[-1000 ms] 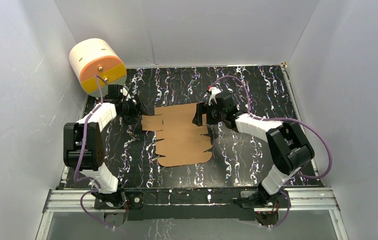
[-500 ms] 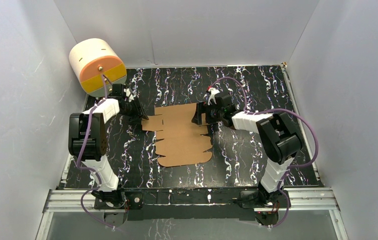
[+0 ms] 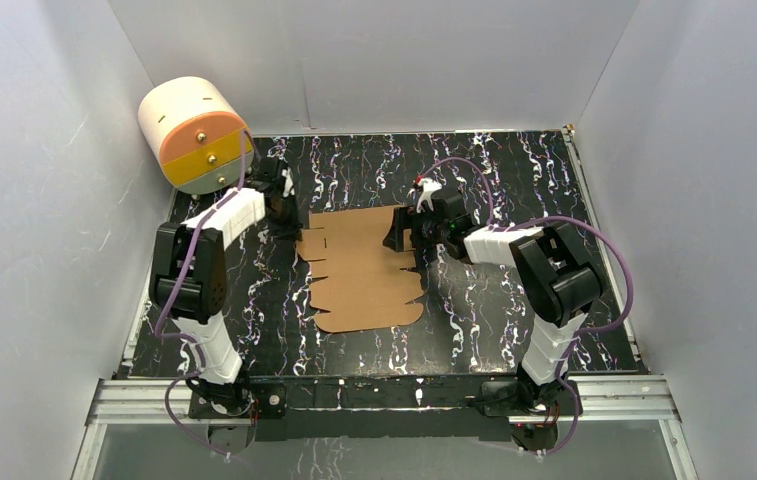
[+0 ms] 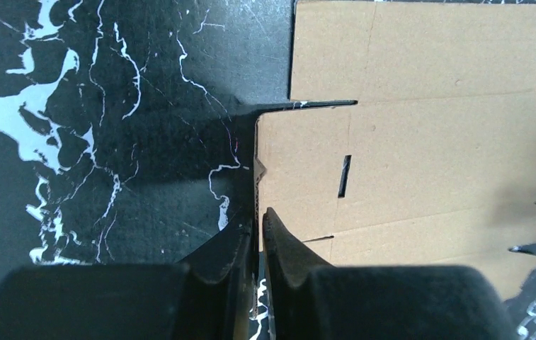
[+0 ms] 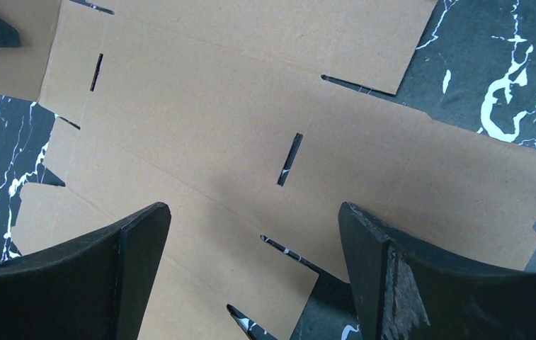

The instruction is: Fold the paper box

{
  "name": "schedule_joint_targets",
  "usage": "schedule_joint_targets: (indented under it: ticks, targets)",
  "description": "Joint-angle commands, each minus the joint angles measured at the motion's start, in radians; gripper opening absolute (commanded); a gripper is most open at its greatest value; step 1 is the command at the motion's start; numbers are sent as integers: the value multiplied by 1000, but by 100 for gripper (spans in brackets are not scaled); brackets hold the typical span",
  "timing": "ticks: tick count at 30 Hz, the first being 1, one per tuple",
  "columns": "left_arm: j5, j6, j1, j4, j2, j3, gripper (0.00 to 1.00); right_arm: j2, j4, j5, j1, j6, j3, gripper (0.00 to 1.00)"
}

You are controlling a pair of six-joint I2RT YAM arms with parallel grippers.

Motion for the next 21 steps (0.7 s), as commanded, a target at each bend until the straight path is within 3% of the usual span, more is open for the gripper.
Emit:
schedule_joint_targets:
  ticks: [1, 10, 16, 21]
  targets:
    - [-201, 23, -72, -106, -7, 80, 7, -10, 48, 15, -1, -1, -44, 99]
    - [-386, 16, -199, -225, 75, 205, 7, 2, 98, 10, -1, 6, -89, 99]
    - [-463, 0, -258, -282, 116, 269, 25, -5, 119, -3, -1, 10, -112, 99]
    - [-442, -21, -286, -296, 120, 298, 29, -17, 131, -11, -1, 17, -125, 99]
